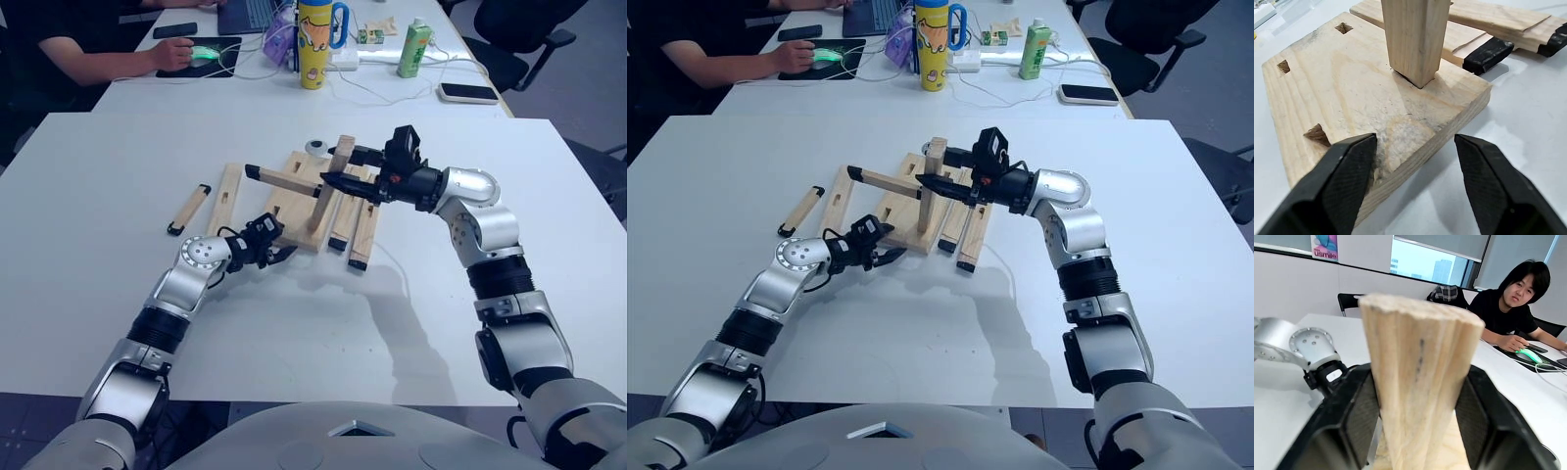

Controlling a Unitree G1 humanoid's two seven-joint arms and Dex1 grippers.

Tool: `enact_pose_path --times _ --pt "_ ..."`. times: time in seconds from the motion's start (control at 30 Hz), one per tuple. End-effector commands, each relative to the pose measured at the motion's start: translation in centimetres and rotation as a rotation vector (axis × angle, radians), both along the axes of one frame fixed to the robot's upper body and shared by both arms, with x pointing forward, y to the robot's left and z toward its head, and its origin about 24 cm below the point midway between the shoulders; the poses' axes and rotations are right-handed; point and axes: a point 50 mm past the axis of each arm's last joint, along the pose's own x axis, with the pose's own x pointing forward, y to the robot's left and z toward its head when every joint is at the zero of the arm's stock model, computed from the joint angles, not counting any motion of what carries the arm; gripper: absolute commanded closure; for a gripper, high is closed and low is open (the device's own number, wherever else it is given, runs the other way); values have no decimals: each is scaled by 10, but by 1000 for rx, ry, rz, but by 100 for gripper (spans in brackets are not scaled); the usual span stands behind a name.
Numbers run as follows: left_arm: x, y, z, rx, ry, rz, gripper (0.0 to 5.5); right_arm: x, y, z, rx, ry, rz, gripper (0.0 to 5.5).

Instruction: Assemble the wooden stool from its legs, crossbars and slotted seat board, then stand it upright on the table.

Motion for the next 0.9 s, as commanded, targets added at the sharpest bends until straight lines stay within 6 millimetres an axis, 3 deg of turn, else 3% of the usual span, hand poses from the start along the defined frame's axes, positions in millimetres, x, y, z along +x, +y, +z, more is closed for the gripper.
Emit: enact_pose_path --times 0.03,0.23,0.43,0.5,0.6,0.67,0.73,0.83,0.87,0.9 --pt "-20 10 -43 99 191 49 254 -7 -10 -33 -47 142 -60 267" --pt "-14 11 -48 108 197 90 254 -8 -15 -30 -60 121 -64 248" --pt "-13 7 -50 86 210 98 254 -23 -52 -28 -127 160 -79 248" --pt "-13 8 -51 90 216 101 254 -20 -64 -3 -31 155 -89 278" --pt "-14 12 -52 96 228 107 254 -7 -67 80 319 45 -64 323" --pt "-14 14 -53 99 233 107 254 -9 -57 134 501 -63 5 355" --pt "-14 14 -54 103 236 108 254 -12 -44 168 631 -118 65 384" --pt "-13 15 -56 109 244 107 254 -7 -14 183 685 -115 71 430" --pt "-13 14 -56 111 246 106 254 -5 -6 179 689 -89 68 452" --pt "-13 13 -56 109 245 103 254 4 9 156 634 -1 12 475"
